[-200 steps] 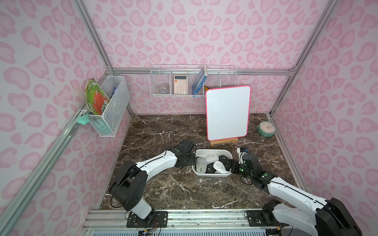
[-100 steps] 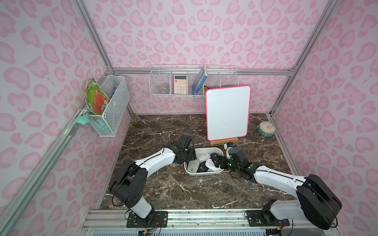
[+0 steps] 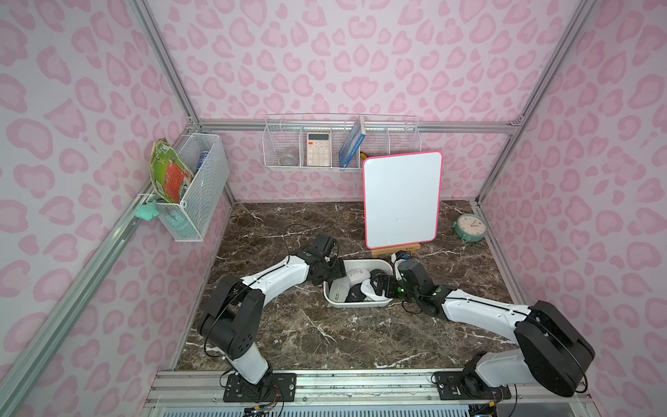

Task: Take out the mouse from the storage box
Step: Move the storage box to the center of the board, then pick up the mouse from the storage box.

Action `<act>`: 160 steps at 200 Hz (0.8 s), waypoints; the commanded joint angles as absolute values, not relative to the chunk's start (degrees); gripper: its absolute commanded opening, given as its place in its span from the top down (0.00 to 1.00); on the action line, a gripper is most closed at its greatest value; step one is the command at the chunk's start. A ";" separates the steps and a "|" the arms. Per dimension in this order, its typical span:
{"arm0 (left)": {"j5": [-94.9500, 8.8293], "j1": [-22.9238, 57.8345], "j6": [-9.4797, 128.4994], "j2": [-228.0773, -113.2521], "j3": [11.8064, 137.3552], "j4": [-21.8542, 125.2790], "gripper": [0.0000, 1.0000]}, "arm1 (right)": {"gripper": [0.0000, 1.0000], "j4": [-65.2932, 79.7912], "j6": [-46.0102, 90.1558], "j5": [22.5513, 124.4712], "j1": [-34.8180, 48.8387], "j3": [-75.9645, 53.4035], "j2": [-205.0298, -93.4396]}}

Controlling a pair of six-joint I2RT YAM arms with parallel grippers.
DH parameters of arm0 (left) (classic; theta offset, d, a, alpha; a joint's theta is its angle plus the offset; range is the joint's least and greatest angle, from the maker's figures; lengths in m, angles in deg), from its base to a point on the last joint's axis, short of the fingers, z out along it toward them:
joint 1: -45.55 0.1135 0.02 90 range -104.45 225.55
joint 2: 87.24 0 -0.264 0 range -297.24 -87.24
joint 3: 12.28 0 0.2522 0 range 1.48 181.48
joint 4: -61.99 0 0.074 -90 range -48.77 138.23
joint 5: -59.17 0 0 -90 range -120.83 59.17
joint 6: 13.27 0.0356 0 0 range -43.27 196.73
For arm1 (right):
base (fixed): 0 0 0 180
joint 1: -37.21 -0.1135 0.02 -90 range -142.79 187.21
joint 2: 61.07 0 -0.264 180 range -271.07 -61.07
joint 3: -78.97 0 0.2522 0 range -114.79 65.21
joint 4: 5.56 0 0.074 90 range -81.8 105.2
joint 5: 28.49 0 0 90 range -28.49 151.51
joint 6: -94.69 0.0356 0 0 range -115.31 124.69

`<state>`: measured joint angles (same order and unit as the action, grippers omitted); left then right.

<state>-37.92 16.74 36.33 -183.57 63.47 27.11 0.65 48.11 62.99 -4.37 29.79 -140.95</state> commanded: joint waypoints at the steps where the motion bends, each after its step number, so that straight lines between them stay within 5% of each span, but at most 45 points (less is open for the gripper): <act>1: -42.52 16.77 36.47 -184.98 65.71 29.50 0.21 | 0.05 -0.62 48.11 63.00 -4.54 30.30 -140.27; 92: -25.84 16.73 40.15 -175.62 65.38 13.37 0.11 | 0.01 7.85 43.82 56.06 -0.59 33.17 -129.36; 160: -29.16 8.89 47.14 -171.84 69.40 5.12 0.11 | 0.01 6.22 41.05 53.34 0.31 39.15 -117.99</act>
<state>-28.98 11.91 44.02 -170.11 66.86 9.99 6.83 42.36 54.97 0.33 38.27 -120.12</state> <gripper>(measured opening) 0.891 0.990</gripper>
